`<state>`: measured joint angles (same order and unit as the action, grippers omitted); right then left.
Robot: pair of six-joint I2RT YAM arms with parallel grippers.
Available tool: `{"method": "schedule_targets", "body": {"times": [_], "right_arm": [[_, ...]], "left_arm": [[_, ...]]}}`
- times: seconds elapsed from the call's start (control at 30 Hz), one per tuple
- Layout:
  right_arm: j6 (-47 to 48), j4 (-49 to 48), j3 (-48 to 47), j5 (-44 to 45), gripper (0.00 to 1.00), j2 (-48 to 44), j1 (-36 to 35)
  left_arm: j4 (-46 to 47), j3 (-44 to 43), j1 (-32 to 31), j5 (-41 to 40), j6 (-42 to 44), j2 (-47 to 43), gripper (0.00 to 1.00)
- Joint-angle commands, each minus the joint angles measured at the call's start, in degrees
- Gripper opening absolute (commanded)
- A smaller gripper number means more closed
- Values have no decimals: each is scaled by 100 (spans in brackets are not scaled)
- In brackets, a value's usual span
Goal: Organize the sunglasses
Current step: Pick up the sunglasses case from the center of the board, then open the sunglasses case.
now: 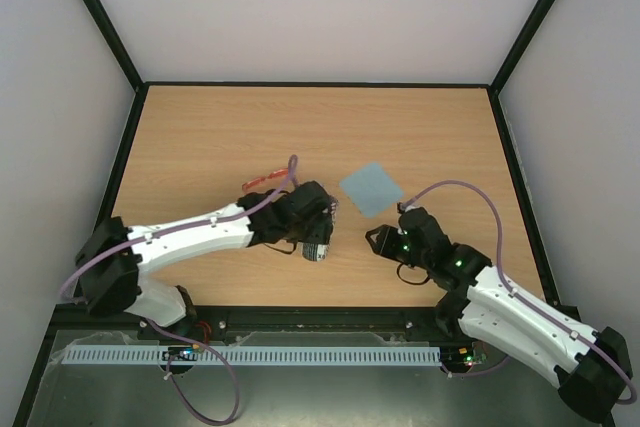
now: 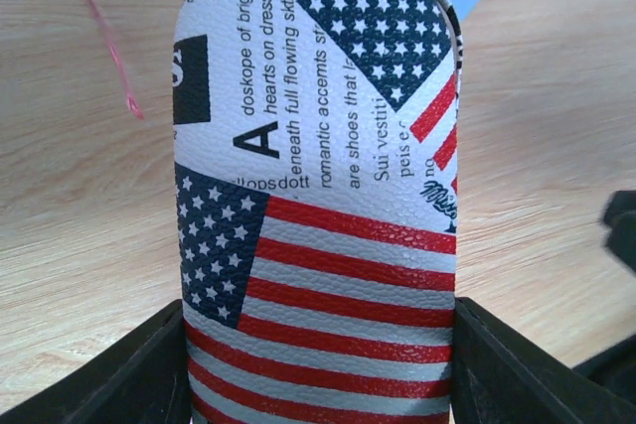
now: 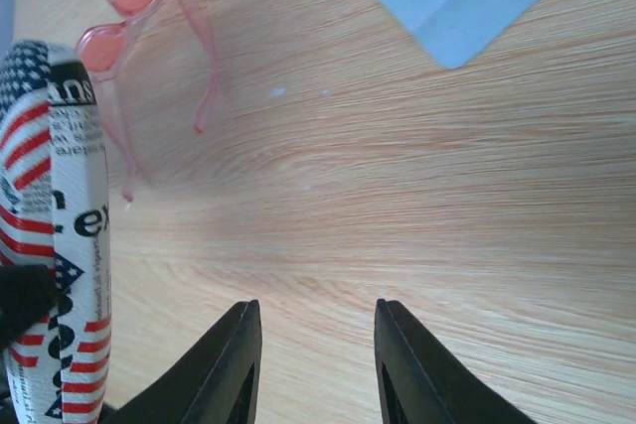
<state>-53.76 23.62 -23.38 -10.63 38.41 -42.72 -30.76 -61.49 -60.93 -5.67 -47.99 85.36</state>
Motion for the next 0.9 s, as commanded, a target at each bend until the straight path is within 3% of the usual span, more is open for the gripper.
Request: {"method": "schedule_targets", "body": {"times": [0.0,0.43,0.87], "right_arm": [[109,-871,-16,-647,34,187,20],[-177,-2355,-325,-1561,39,918,20],[-293,-2441,-579,-1716,40,963,18]], "left_arm": [[661,442,237,541,54,-595,55],[1898,1324,432,1301,-9,-1502,55],[1913,1723,646,1332,-53,-1985,55]]}}
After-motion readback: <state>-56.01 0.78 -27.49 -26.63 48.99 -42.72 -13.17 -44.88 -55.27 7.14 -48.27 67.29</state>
